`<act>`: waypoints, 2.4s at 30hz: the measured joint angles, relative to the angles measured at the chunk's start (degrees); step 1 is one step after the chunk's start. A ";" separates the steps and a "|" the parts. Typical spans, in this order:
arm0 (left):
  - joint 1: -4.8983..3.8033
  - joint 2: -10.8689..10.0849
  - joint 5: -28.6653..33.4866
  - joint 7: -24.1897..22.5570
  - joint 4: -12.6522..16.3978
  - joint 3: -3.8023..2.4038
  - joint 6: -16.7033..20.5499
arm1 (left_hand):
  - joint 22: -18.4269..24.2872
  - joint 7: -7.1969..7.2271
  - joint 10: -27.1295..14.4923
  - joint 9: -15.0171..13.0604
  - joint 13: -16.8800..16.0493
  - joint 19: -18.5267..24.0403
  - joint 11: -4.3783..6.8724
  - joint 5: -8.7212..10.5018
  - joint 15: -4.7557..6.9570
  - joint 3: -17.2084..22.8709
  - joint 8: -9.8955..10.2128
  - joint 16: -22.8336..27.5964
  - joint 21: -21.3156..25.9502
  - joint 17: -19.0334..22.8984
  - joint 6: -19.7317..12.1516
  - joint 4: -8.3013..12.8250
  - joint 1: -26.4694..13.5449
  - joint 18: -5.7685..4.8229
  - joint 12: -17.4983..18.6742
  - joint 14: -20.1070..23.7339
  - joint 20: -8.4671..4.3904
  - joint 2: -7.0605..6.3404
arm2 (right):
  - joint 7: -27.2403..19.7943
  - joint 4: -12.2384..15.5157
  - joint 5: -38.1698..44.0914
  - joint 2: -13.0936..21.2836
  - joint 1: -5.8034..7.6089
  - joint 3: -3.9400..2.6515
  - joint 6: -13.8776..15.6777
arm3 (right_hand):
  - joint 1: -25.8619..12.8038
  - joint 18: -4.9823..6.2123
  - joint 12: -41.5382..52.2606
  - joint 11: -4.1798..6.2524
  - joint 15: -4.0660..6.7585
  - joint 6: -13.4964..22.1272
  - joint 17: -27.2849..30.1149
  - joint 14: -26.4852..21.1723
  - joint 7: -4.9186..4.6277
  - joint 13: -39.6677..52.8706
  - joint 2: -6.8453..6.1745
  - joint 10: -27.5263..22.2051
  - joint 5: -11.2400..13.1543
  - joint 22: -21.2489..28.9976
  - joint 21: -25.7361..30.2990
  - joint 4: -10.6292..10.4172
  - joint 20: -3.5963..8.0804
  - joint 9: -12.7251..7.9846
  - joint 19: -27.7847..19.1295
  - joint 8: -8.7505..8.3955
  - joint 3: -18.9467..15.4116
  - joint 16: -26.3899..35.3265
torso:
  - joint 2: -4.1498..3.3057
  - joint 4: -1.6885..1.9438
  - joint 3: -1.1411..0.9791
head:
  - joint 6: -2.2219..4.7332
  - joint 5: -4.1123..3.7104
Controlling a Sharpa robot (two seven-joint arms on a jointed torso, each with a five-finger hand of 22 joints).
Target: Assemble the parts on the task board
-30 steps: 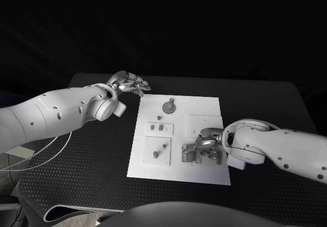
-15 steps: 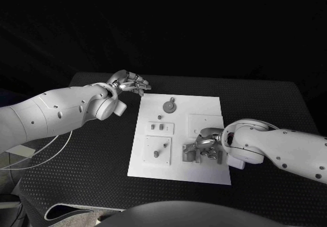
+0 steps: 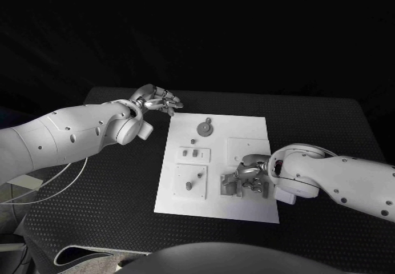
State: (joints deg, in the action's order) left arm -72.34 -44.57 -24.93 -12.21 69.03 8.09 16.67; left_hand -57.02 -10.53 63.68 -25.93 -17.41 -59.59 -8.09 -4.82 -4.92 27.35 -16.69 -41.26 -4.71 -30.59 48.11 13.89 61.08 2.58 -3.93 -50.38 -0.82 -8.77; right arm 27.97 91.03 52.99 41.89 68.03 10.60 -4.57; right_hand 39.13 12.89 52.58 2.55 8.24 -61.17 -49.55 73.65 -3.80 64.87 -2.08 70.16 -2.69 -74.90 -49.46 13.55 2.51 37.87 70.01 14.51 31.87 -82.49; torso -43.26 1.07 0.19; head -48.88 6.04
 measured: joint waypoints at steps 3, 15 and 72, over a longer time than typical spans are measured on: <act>0.00 0.00 0.00 0.00 -0.01 0.00 0.00 | 0.00 0.00 0.00 0.00 0.00 0.00 0.00 0.00 0.00 0.00 0.00 0.00 0.00 0.00 0.00 0.00 0.00 0.00 0.00 0.00 0.00 0.00 | -0.01 -0.05 0.00 -0.01 -0.01 0.00 -0.01 | -0.92 0.01 -0.22 0.00 -0.01 0.00 0.08 0.00 0.01 0.05 -1.54 0.00 -0.01 0.00 0.10 -0.20 0.00 0.01 0.00 -0.06 0.43 0.00 | 0.00 -0.01 0.01 | 0.01 0.00; 0.00 -0.01 0.00 0.01 -0.01 0.00 -0.02 | 0.01 -0.21 0.00 -0.01 0.00 0.00 0.00 0.00 0.00 0.00 0.00 0.23 0.00 -0.05 -0.21 0.00 0.01 0.00 0.00 0.00 0.00 -0.01 | -0.01 -0.16 0.04 -0.03 -0.09 0.05 0.04 | -2.75 0.42 -0.50 0.00 -0.02 0.17 0.17 0.01 -0.15 0.36 -7.74 0.00 -0.42 0.00 0.32 -5.37 0.24 0.24 0.43 -0.49 3.64 0.24 | -0.01 0.00 -0.01 | -0.01 0.03; 0.00 -0.23 0.02 0.05 0.06 0.00 -0.05 | -0.02 -0.21 0.00 0.03 0.00 0.00 0.00 0.00 0.00 -0.13 0.00 0.23 0.00 -0.20 -0.21 -0.12 0.02 0.00 0.00 0.00 0.00 -0.02 | -4.02 6.35 11.26 5.68 0.32 -0.20 3.23 | 3.37 0.48 -0.72 0.22 0.27 -0.42 -0.24 0.46 0.18 1.54 -11.73 0.61 -0.42 0.00 0.08 -4.23 0.73 1.73 1.18 -0.42 4.41 0.07 | 0.01 -0.02 -0.02 | 0.20 -0.07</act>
State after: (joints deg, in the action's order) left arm -72.34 -44.80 -24.91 -12.16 69.09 8.09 16.62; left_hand -57.04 -10.73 63.67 -25.90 -17.41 -59.59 -8.09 -4.82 -4.92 27.23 -16.68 -41.04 -4.71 -30.79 47.90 13.77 61.11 2.58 -3.93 -50.38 -0.82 -8.79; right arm 23.95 97.37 64.25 47.57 68.35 10.40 -1.33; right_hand 42.50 13.37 51.86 2.77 8.51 -61.59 -49.79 74.11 -3.62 66.41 -13.80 70.77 -3.11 -74.90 -49.38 9.32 3.25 39.61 71.18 14.09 36.28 -82.42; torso -43.25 1.05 0.17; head -48.68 5.97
